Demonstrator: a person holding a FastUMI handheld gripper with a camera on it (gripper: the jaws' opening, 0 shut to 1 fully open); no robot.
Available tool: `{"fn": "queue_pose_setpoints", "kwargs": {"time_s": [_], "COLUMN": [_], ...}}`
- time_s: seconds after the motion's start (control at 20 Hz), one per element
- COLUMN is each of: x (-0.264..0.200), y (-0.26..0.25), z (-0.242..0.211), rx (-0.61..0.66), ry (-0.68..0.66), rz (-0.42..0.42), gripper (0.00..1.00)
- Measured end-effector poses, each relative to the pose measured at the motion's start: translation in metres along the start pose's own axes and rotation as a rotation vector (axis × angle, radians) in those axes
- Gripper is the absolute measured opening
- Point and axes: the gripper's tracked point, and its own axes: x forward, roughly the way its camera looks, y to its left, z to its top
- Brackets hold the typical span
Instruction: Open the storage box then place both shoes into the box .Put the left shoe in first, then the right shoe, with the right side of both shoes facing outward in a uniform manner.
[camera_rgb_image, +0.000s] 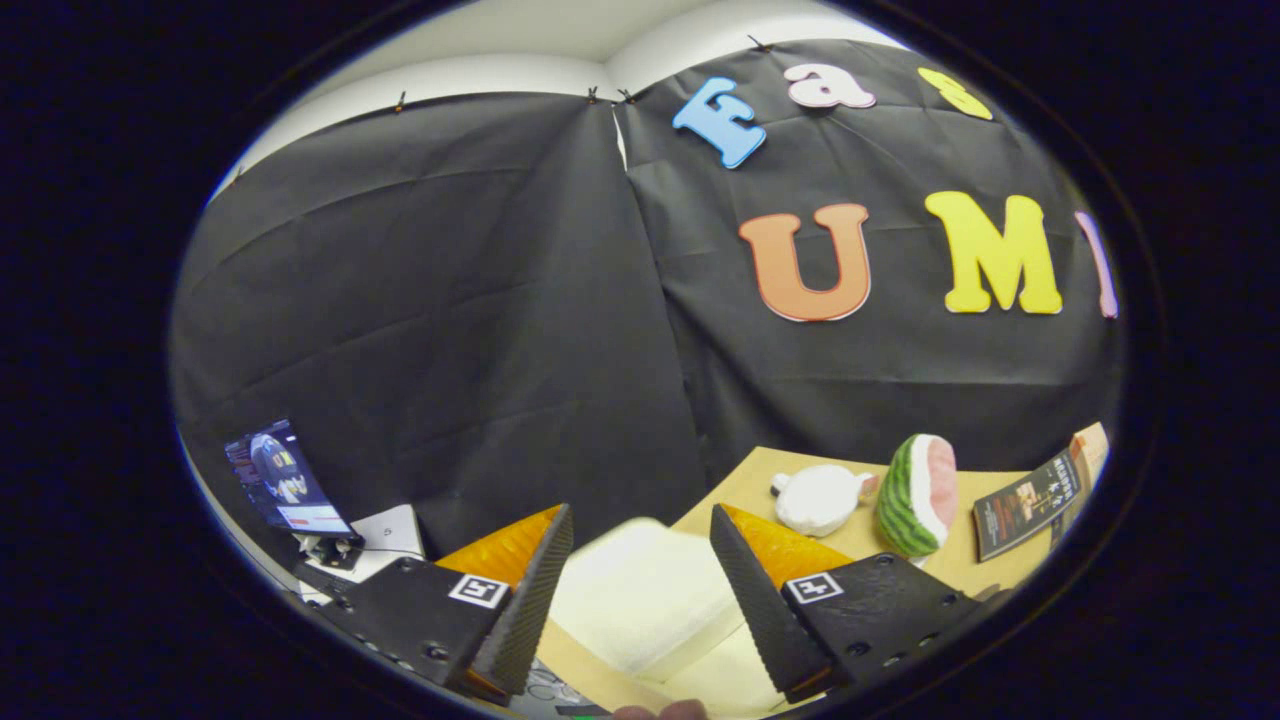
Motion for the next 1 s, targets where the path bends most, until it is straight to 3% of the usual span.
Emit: {"fn": "queue_pose_setpoints", "kwargs": {"time_s": [0.15,0.55,0.8,1.0], "x": [-0.035,-0.165,-0.232,-0.238], "y": [-0.033,-0.180,-0.267,-0.321], "z": [0.002,-0.008,-0.048,-0.120], "rx": [-0.045,-0.020,-0.016,0.055], "ry": [-0.042,-0.127,-0.110,-0.038], "rz": [-0.094,-0.401,-0.542,-0.579], "gripper": [0.95,0.96,0.96,0.96]}}
